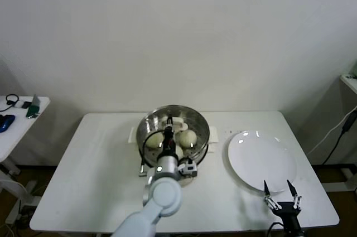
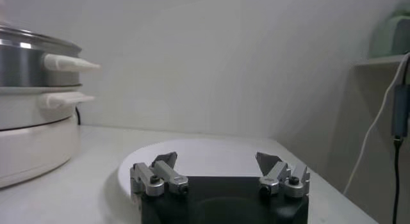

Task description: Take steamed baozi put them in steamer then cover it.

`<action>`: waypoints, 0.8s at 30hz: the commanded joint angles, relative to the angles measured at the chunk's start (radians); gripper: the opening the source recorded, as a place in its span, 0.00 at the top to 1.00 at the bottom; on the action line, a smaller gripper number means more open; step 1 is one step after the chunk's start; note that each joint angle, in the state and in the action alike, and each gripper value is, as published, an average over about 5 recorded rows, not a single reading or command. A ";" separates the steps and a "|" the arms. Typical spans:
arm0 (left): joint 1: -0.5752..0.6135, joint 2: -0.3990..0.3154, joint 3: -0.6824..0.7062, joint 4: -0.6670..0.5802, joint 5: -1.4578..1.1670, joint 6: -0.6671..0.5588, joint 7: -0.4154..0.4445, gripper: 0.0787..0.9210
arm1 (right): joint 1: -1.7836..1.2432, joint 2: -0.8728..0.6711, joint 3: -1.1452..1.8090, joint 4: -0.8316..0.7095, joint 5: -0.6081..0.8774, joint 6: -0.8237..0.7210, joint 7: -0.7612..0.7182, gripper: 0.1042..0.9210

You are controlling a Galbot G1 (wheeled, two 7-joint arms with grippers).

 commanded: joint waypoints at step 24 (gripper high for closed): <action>0.074 0.081 0.020 -0.236 -0.214 0.050 -0.044 0.49 | 0.010 0.007 -0.009 0.011 -0.003 -0.014 0.005 0.12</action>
